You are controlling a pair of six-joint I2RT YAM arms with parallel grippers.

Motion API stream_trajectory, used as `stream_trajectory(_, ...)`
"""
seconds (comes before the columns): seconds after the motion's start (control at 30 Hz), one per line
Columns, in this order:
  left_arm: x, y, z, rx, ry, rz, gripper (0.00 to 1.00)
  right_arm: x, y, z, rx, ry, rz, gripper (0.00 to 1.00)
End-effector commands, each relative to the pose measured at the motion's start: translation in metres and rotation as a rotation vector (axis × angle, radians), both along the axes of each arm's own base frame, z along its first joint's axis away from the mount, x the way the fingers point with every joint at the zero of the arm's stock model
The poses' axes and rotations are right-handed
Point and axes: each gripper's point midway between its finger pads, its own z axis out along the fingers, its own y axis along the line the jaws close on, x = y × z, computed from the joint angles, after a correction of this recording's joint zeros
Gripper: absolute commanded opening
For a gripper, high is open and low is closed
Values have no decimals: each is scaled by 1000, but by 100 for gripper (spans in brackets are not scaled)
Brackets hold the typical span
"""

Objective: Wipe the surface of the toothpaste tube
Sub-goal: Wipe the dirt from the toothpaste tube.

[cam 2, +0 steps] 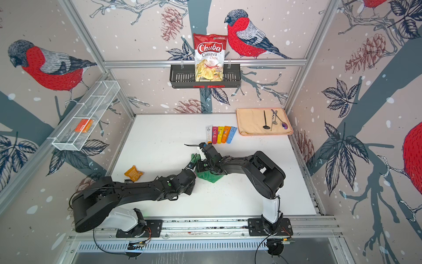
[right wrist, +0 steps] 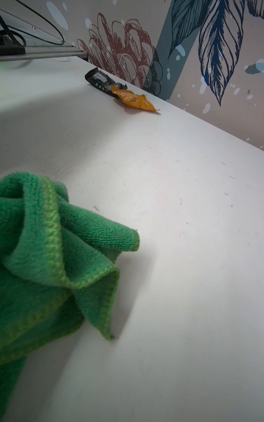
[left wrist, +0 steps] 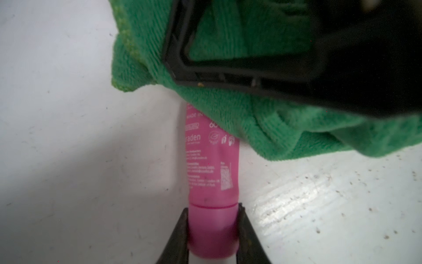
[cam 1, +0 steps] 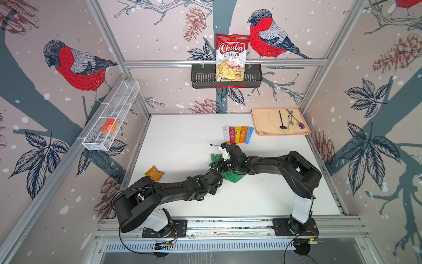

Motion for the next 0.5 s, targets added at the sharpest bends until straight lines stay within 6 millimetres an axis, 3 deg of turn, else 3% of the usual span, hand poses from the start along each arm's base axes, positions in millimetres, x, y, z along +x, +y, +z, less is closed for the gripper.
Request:
stream_trajectory(0.0,1,-11,6,-41,-12,-42,12,13,-74,-44,-301,47,-141,11)
stream_trajectory(0.1,1,-11,5,-41,-10,-42,12,28,-87,-44,-315,47,-172,11)
stream_trajectory(0.2,1,-11,4,-37,-8,-44,12,28,-81,-42,-315,50,-151,11)
stream_trajectory(0.3,2,-10,3,-30,-4,-37,12,7,-53,-32,-216,77,-56,11)
stream_trajectory(0.47,6,-8,-5,5,19,-21,12,-38,-15,-1,-60,73,75,12)
